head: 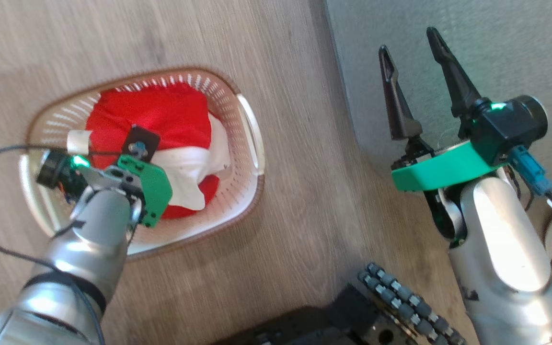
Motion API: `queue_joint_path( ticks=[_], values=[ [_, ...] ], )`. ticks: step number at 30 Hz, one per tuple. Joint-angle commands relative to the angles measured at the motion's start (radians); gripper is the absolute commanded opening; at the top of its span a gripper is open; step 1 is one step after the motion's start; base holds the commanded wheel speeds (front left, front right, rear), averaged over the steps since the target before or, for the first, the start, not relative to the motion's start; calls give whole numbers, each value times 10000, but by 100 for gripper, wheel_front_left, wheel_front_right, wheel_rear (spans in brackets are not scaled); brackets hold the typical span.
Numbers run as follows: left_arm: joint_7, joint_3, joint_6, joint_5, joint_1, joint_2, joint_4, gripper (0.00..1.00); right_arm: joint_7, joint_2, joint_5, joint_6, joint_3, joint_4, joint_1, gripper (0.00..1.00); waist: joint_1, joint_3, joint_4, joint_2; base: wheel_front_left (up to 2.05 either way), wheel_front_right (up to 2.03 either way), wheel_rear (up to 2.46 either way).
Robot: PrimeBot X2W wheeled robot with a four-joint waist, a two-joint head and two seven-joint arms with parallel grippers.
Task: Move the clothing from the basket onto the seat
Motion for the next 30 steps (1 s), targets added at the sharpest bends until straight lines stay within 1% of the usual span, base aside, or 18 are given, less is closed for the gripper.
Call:
queue_joint_path(
  ticks=[1, 5, 7, 10, 14, 17, 20, 25, 30],
  values=[
    [-157, 266, 17, -73, 290, 77, -109, 0, -21, 38, -71, -2, 100, -197, 500, 100, 1, -876, 343, -1, 0, 0, 0],
    [-383, 535, 35, -444, 725, -36, -416, 0, -21, 38, -324, -2, 48, 84, 731, 100, 1, -1882, 642, -1, 0, 0, 0],
    [-408, 671, 91, -596, 976, -84, -826, 0, -21, 38, -410, -2, 11, 203, 860, 100, 1, -2341, 793, -1, 0, 0, 0],
    [-414, 901, 206, -742, 1504, -73, -1862, 0, -21, 38, -526, -2, -12, 359, 1058, 100, 1, -3008, 1019, -1, 0, 0, 0],
    [-416, 1448, 205, -982, 2387, 92, -3402, 0, -21, 38, -680, -2, 44, 617, 1326, 100, 1, -3778, 1160, -1, 0, 0, 0],
    [-417, 1832, 204, -955, 3061, 267, -4516, 0, -21, 38, -665, -2, 41, 700, 1511, 100, 1, -4285, 1241, -1, 0, 0, 0],
    [-418, 2163, 183, -820, 3732, 322, -5597, 0, -21, 35, -719, -2, 117, 761, 1758, 100, 1, -4765, 1329, -1, 0, 0, 0],
    [-418, 2815, 254, -641, 4940, 207, -7193, 0, -21, -111, -744, -2, 75, 674, 2407, 100, 1, -5622, 1532, -1, 0, 0, 0],
    [-418, 3475, 231, -404, 6196, 5, -8866, 0, -21, -219, -701, -2, 44, 627, 3074, 100, 1, -6394, 1686, -1, 0, 0, 0]
  ],
)
